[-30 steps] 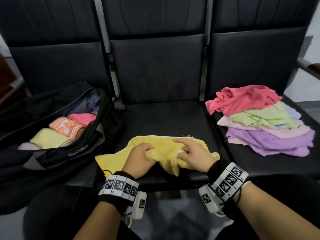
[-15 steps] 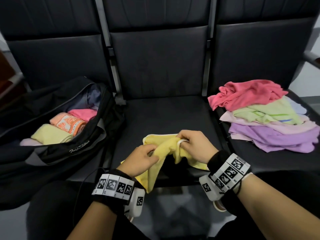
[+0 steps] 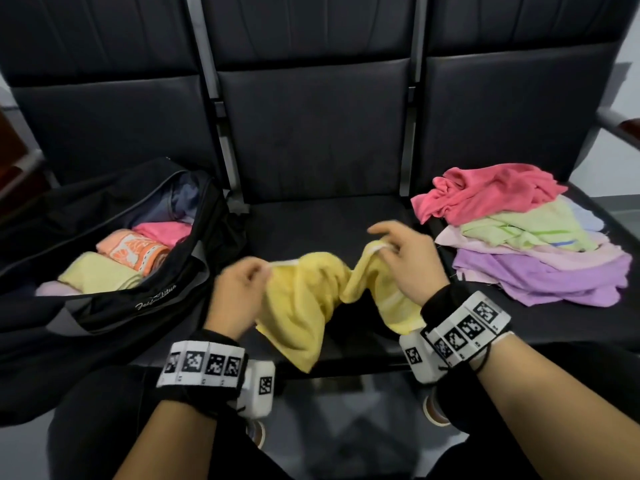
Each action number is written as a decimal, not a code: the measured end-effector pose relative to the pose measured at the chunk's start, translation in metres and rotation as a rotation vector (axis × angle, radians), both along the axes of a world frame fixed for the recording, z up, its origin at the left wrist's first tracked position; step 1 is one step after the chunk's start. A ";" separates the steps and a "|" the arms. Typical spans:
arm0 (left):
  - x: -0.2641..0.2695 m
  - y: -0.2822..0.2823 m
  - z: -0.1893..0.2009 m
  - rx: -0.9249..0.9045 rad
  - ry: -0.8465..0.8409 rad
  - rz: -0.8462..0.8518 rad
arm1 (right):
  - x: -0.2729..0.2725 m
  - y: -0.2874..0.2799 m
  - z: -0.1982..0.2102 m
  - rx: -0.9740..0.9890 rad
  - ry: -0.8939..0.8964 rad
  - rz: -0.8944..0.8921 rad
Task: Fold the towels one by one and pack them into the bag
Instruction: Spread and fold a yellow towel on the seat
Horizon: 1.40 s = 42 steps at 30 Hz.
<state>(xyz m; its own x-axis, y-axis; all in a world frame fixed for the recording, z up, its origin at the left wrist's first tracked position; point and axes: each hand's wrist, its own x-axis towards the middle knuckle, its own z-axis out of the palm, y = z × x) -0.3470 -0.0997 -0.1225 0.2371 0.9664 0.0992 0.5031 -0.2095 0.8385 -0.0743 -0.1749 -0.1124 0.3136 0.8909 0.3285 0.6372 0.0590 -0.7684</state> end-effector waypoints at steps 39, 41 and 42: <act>0.034 -0.010 0.028 0.105 -0.031 0.087 | 0.004 -0.036 0.019 -0.133 0.278 0.342; 0.043 -0.016 0.035 0.137 0.026 -0.063 | -0.010 -0.032 0.029 -0.118 0.361 0.421; 0.048 -0.019 0.037 0.151 0.060 -0.142 | -0.017 -0.029 0.033 -0.140 0.395 0.464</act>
<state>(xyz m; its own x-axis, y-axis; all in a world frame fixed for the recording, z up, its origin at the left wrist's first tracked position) -0.2989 -0.1189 -0.0856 0.3796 0.8982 0.2218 0.5077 -0.4026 0.7617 -0.0914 -0.2042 -0.0796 -0.0428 0.9897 0.1368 0.2358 0.1431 -0.9612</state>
